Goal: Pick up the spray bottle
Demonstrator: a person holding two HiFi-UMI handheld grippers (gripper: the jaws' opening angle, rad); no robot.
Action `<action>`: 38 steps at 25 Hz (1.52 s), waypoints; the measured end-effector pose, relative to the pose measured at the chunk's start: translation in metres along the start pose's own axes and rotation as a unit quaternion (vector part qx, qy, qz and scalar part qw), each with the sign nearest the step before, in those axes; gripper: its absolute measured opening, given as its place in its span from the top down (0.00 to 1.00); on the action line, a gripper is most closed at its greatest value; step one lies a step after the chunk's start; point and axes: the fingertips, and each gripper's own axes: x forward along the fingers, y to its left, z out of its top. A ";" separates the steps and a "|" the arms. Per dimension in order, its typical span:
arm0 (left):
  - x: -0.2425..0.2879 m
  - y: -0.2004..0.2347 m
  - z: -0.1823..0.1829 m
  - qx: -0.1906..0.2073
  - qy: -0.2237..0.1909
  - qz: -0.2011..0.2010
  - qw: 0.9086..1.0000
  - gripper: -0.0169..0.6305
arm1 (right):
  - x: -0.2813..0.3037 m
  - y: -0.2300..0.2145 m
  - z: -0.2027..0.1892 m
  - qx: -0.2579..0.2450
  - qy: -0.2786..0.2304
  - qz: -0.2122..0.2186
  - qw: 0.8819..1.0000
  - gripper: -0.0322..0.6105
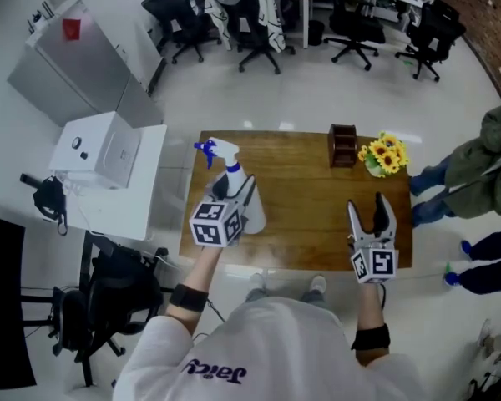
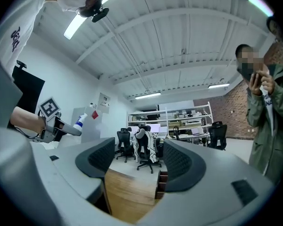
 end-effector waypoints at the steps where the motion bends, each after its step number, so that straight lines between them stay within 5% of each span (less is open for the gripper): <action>1: -0.008 -0.003 0.002 0.004 -0.013 0.005 1.000 0.59 | -0.006 -0.005 0.000 0.000 0.000 -0.008 1.000 0.44; 10: -0.073 -0.021 -0.004 0.065 -0.085 0.051 0.993 0.59 | -0.063 -0.032 -0.016 0.001 0.026 -0.064 0.998 0.44; 19: -0.120 -0.046 -0.033 0.106 -0.136 0.064 0.983 0.59 | -0.080 -0.008 -0.019 0.003 0.022 -0.057 0.998 0.44; 26: -0.141 -0.046 -0.054 0.105 -0.132 0.096 0.981 0.59 | -0.082 0.019 -0.022 -0.005 0.023 -0.036 0.999 0.44; 38: -0.124 -0.040 -0.048 0.103 -0.127 0.091 0.982 0.59 | -0.072 0.023 -0.017 0.000 0.008 -0.034 0.999 0.44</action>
